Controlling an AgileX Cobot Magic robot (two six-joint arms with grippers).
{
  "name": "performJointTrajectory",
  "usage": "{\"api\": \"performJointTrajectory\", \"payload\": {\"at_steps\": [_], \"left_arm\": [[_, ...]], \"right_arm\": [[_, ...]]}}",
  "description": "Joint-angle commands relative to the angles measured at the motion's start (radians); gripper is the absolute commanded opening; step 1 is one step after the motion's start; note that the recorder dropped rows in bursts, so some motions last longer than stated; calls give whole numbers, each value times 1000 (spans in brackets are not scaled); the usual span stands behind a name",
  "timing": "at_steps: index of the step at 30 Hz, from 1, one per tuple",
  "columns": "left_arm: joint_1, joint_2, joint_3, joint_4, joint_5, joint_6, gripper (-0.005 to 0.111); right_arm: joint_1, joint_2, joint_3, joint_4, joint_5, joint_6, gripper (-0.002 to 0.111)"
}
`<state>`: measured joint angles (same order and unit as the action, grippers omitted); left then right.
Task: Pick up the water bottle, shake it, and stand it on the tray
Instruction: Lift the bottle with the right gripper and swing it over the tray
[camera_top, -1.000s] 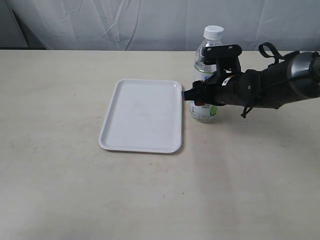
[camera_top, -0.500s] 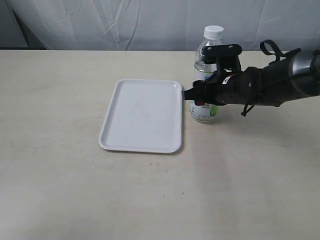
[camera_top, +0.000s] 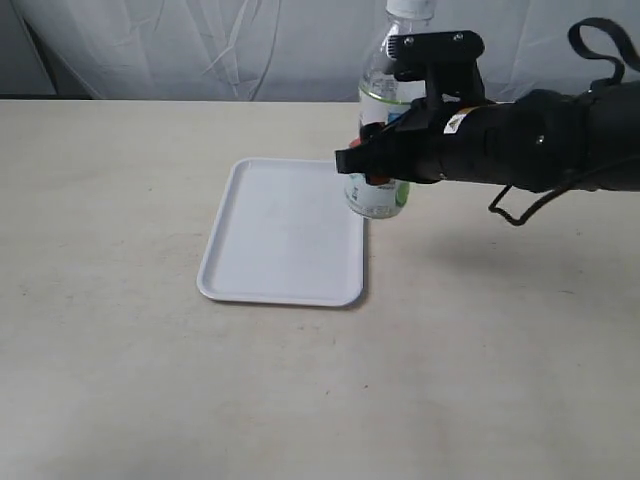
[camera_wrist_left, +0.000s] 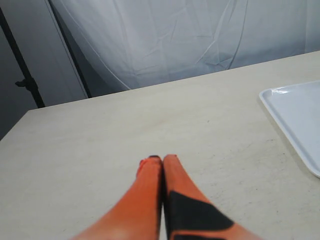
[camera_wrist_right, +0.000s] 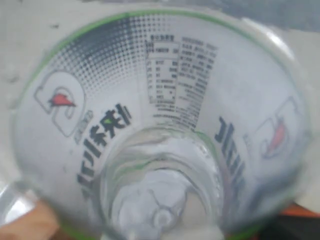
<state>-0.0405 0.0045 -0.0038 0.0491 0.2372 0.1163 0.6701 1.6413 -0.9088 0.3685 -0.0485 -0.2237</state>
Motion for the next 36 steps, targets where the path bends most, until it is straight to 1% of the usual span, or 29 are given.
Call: {"api": "performJointTrajectory", "payload": {"at_steps": [1, 3, 4, 7, 8, 10, 12, 13, 14, 15, 17, 18, 19, 20, 22, 23, 25, 26, 27, 28, 30, 31, 32, 34, 35, 36], "left_arm": [[0, -5, 4, -3, 2, -3, 0], [0, -5, 4, -3, 2, -3, 0], [0, -5, 4, -3, 2, -3, 0], [0, -5, 4, -3, 2, -3, 0], [0, -5, 4, -3, 2, -3, 0], [0, -5, 4, -3, 2, -3, 0], [0, -5, 4, -3, 2, -3, 0], [0, -5, 4, -3, 2, -3, 0], [0, -5, 4, -3, 2, -3, 0], [0, -5, 4, -3, 2, -3, 0], [0, -5, 4, -3, 2, -3, 0], [0, -5, 4, -3, 2, -3, 0], [0, -5, 4, -3, 2, -3, 0], [0, -5, 4, -3, 2, -3, 0], [0, -5, 4, -3, 2, -3, 0], [0, -5, 4, -3, 2, -3, 0], [0, -5, 4, -3, 2, -3, 0], [0, -5, 4, -3, 2, -3, 0], [0, -5, 4, -3, 2, -3, 0], [0, -5, 4, -3, 2, -3, 0], [0, -5, 4, -3, 2, -3, 0], [0, -5, 4, -3, 2, -3, 0], [0, -5, 4, -3, 2, -3, 0], [0, -5, 4, -3, 2, -3, 0], [0, -5, 4, -3, 2, -3, 0], [0, -5, 4, -3, 2, -3, 0]], "right_arm": [[150, -45, 13, -129, 3, -13, -1], [190, -43, 13, -221, 9, -11, -1], [183, -43, 13, -187, 9, 11, -1], [118, -43, 16, 113, -4, 42, -1], [114, -43, 19, 153, -7, 33, -1], [130, -43, 16, 156, 30, 33, -1], [179, -45, 12, 72, 99, 6, -1], [232, -55, 15, -89, 178, -19, -1], [237, -59, 24, -122, 184, 15, -1], [204, -70, 50, -135, 134, 110, -1], [179, -70, 61, -133, 89, 224, -1], [193, -72, 61, -143, 101, 209, -1], [237, -86, 63, -251, 162, 124, -1], [236, -96, 67, -335, 184, 149, -1], [155, -101, 67, -369, 141, 349, -1], [139, -101, 67, -369, 119, 382, -1], [208, -125, 67, -448, 139, 288, -1], [234, -143, 67, -528, 142, 293, -1], [213, -156, 67, -550, 116, 354, -1], [166, -169, 67, -539, 69, 422, -1], [144, -179, 67, -484, 26, 463, -1], [164, -183, 67, -463, 20, 463, -1], [191, -189, 67, -483, 32, 444, -1], [254, -206, 67, -601, 117, 380, -1], [262, -213, 67, -638, 140, 381, -1], [248, -218, 67, -656, 158, 395, -1]]}}
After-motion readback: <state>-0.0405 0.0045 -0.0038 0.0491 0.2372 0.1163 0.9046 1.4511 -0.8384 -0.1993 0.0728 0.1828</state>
